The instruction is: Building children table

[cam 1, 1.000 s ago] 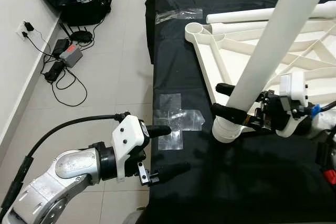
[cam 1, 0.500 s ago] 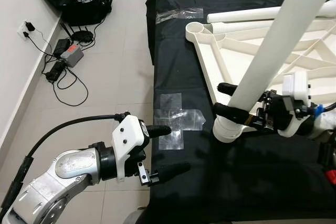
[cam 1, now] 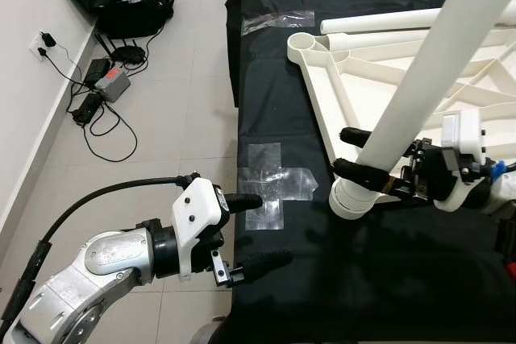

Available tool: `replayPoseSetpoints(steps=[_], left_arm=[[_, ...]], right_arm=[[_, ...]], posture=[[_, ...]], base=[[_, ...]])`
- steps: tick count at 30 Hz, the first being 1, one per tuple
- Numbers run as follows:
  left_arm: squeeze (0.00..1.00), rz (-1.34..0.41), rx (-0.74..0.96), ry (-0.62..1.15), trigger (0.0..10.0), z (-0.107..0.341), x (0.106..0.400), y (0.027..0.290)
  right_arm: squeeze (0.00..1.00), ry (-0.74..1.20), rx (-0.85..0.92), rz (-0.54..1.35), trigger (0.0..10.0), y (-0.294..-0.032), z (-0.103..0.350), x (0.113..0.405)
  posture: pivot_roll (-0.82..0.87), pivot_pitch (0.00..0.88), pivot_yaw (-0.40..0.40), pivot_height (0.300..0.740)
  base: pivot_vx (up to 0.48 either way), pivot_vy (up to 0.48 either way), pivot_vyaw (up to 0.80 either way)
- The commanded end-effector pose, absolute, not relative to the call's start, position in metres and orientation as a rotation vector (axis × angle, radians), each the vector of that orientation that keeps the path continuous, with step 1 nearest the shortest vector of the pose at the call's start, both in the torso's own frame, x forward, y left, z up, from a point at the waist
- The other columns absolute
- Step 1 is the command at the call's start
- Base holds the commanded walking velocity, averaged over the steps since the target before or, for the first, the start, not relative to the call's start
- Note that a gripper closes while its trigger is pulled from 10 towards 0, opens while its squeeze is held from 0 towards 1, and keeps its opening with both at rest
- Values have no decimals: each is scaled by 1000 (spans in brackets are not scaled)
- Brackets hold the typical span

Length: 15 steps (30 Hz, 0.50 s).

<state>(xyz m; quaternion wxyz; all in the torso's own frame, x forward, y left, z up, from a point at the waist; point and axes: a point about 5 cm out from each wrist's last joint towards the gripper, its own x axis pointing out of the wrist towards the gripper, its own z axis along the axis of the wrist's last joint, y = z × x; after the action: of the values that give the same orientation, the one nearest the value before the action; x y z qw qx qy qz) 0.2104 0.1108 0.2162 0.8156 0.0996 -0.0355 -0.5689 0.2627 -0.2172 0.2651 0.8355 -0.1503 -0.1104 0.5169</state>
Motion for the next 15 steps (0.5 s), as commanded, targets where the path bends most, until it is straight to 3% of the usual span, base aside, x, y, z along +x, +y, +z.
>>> replayPoseSetpoints(steps=[1, 15], left_arm=[[0, -1232, 218, -69, 10000, 215, 206, 109], [0, -1237, 216, -75, 10000, 216, 206, 107]], right_arm=[[0, -209, -317, 1086, 10000, -222, 263, 261], [0, -205, -301, 1082, 10000, -213, 256, 264]], posture=[[45, 304, 83, 740], [50, 306, 82, 740]], base=[[0, 0, 0], [0, 0, 0]])
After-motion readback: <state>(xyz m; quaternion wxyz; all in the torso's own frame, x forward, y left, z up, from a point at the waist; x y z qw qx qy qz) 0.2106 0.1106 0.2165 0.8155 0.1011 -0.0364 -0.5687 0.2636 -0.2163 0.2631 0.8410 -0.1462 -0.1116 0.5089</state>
